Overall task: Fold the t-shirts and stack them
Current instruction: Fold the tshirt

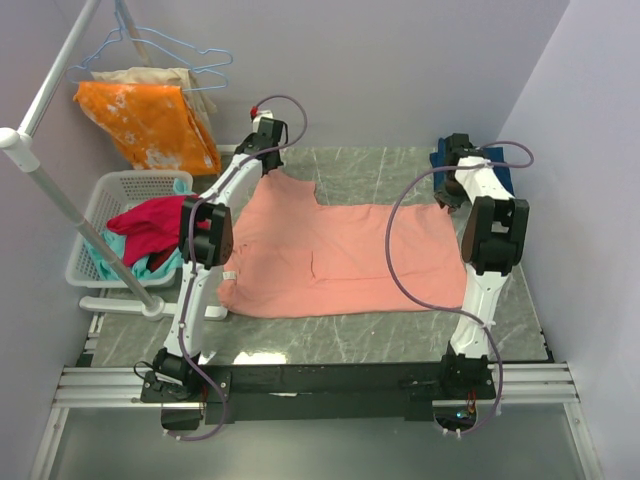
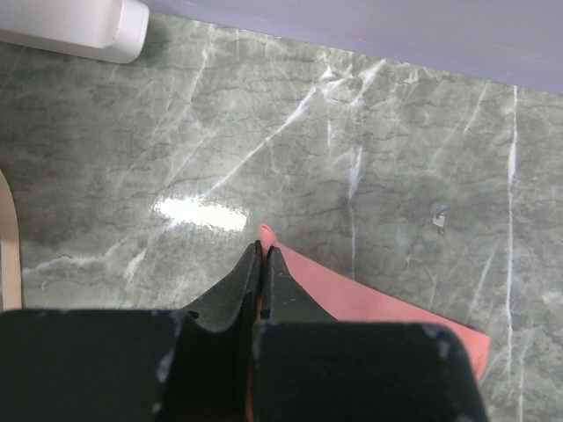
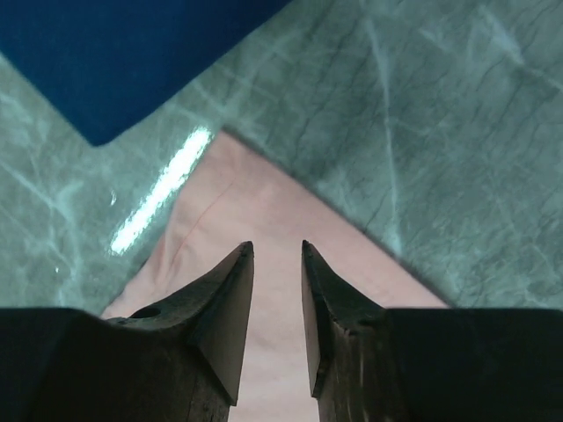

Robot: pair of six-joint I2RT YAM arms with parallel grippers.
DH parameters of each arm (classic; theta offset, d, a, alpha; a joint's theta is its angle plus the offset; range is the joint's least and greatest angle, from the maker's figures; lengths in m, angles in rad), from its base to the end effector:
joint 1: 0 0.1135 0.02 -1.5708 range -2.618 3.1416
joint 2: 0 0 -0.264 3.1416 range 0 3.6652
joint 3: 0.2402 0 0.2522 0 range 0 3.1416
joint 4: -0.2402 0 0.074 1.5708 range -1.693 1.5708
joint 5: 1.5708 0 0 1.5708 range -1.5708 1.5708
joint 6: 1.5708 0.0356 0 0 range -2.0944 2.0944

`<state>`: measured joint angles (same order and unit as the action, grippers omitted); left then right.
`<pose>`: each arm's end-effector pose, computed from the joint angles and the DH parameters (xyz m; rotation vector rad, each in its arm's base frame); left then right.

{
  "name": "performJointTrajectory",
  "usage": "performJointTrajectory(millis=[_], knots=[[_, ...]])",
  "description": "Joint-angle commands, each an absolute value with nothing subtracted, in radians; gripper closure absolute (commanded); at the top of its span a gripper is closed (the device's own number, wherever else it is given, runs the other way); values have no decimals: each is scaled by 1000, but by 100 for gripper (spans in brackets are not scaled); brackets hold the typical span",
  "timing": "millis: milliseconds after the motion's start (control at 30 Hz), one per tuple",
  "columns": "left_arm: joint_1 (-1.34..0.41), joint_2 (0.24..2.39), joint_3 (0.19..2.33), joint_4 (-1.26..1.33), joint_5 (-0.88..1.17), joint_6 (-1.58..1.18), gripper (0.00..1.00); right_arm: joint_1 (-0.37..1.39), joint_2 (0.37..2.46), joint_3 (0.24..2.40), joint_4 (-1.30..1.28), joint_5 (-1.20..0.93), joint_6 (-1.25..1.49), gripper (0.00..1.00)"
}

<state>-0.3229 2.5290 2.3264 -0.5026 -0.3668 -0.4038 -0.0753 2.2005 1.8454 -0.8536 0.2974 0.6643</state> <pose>0.5443 -0.1687 0.2053 -0.2789 2.2031 0.0203 0.4622 -0.0453 0.1969 1.0453 2.4916 -0.2437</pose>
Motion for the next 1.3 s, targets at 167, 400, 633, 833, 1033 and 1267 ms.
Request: performJointTrajectory(millis=[167, 400, 633, 833, 1033, 1267], knots=[[-337, 2430, 2310, -515, -383, -385, 99, -109, 2244, 1919, -850, 328, 637, 63], [-337, 2428, 2309, -522, -390, -382, 99, -123, 2339, 2048, -887, 307, 614, 63], [-337, 2427, 2309, -525, -390, -383, 99, -132, 2382, 2092, -904, 270, 614, 62], [-337, 2425, 2310, -525, -391, -382, 99, -133, 2401, 2089, -897, 232, 598, 62], [-337, 2427, 2310, -526, -391, -388, 99, -133, 2369, 2063, -859, 207, 592, 62], [-337, 2430, 2313, -531, -390, -393, 99, -133, 2356, 2104, -842, 183, 578, 60]])
